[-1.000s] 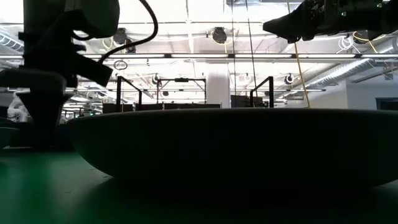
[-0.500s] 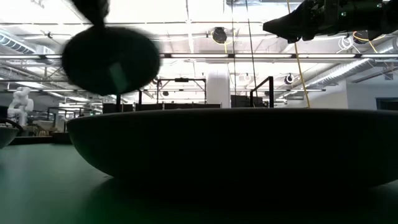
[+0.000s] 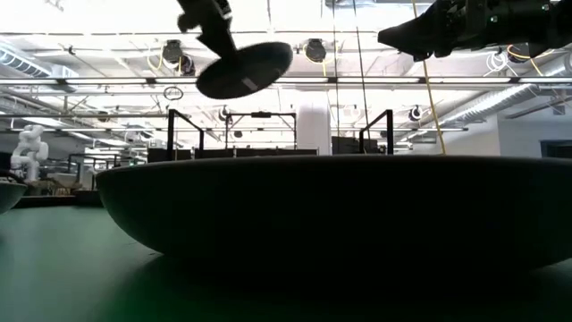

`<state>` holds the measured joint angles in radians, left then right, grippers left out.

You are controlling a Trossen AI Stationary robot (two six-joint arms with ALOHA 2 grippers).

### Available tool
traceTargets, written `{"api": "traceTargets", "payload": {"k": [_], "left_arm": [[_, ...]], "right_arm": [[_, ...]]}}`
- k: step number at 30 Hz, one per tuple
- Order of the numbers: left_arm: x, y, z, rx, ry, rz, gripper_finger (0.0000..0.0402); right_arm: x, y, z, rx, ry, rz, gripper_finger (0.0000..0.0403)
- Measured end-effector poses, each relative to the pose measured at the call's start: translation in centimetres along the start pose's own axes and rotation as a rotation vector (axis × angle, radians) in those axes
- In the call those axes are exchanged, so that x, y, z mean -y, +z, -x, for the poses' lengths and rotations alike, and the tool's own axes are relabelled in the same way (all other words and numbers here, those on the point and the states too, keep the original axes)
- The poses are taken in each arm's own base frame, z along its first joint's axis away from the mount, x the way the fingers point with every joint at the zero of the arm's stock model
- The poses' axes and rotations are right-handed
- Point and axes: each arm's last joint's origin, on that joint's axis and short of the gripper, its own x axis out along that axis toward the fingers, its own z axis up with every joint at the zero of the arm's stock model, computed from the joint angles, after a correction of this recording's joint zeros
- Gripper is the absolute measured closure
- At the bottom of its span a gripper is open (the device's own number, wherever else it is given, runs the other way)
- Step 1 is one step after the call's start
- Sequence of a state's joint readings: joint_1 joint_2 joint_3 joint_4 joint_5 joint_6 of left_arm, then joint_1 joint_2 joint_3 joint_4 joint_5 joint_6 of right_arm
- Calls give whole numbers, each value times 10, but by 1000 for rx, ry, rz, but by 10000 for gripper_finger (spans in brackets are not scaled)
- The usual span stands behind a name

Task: Place and stack plates onto a shelf
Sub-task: Stack the dark blue plate on top of the pink plate on the shelf

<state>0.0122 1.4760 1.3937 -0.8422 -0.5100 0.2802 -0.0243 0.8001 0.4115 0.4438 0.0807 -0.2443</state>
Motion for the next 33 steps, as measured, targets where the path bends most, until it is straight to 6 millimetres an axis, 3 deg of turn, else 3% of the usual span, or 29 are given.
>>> {"api": "traceTargets", "payload": {"k": [7,18,24,33], "left_arm": [[-35,-3,-54,-7,-33,-37,392],[-29,-27,-136,-255,-138,-117,392],[-23,-34,-152,-313,-176,-113,388],[-20,-36,-153,-316,-238,-67,352]], "right_arm": [[0,0,0,0,0,1,332],[0,0,1,-1,-1,2,332],[0,0,1,-1,-1,2,332],[0,0,1,-1,-1,3,332]]}}
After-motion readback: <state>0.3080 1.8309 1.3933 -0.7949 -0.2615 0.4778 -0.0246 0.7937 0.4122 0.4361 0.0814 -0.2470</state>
